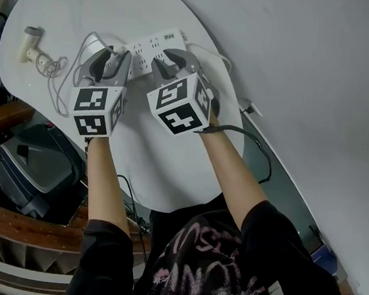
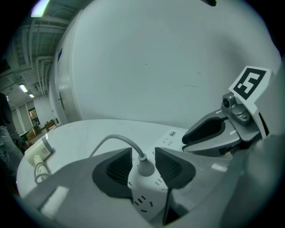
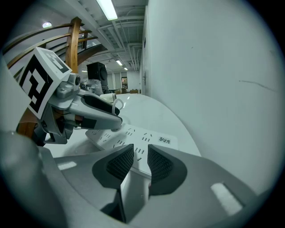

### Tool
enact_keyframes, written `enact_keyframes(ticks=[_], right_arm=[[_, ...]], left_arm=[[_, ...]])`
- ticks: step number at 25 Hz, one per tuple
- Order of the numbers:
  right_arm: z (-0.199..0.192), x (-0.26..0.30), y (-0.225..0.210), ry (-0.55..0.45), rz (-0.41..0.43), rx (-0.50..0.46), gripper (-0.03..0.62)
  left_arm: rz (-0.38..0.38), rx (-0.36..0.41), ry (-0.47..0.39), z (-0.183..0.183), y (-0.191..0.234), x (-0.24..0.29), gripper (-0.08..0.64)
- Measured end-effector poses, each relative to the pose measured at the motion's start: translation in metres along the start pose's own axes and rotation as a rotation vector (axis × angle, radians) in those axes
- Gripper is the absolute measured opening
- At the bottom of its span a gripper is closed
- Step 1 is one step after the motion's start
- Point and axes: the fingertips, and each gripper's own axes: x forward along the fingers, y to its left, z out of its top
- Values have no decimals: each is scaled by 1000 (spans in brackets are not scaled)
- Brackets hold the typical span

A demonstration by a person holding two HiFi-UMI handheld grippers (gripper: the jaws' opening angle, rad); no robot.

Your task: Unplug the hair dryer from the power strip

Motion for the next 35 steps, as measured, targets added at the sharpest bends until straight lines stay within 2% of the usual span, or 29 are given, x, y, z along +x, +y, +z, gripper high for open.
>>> enact_keyframes(ticks=[4, 10, 20, 35], right_arm=[[-1, -2, -1, 0, 1, -1, 118], [0, -1, 0, -2, 1, -1, 118], [2, -1, 0, 0, -2, -7, 118], [2, -1, 1, -1, -4, -13, 118]], left_arm=[[7, 10, 14, -2, -2, 3, 143], [16, 30, 20, -1, 1, 2, 101], [-10, -40, 0, 2, 2, 0, 70], [-30, -50, 7, 3, 0, -1, 57]])
